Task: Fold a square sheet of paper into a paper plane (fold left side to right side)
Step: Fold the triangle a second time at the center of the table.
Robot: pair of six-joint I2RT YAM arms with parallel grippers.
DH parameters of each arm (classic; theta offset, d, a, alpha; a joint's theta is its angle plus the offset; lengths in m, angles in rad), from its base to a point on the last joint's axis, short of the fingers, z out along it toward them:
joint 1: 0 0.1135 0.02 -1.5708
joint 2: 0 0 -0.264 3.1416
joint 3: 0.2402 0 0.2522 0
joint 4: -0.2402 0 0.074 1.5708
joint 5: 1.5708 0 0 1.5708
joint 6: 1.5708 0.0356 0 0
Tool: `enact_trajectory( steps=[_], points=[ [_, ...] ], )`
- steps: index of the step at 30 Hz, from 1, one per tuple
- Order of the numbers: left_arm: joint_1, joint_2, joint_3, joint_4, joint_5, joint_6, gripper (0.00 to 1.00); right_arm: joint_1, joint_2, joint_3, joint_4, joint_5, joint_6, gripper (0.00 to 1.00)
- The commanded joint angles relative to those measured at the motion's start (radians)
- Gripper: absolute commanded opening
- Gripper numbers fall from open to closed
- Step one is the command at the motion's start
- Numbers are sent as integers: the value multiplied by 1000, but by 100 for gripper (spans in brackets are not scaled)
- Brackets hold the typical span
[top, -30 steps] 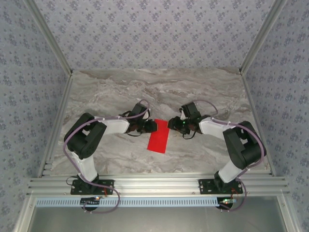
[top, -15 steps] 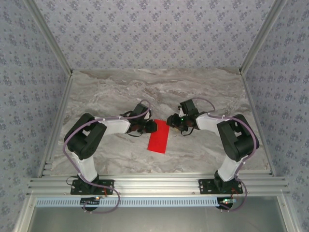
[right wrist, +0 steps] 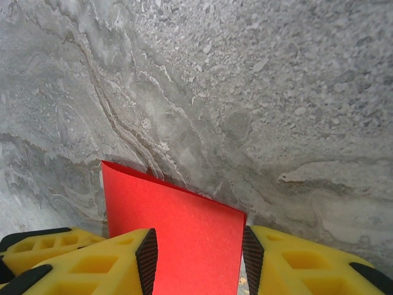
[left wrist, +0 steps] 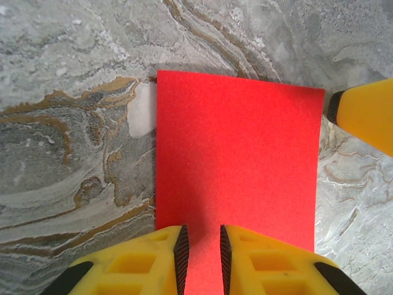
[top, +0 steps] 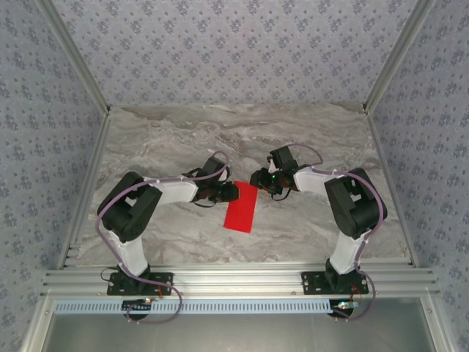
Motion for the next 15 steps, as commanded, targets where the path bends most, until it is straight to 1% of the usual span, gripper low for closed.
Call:
enact_trajectory(
  steps=[1,9,15],
  points=[
    [-9,6,-5,-105,-19,17,24,15,-56,-28,-39,17,31,45],
    [-9,6,-5,-103,-22,19,24,65,-209,-178,-38,25,128,46],
    [-9,6,-3,-106,-24,20,24,148,-285,-262,-21,32,219,46]
  ],
)
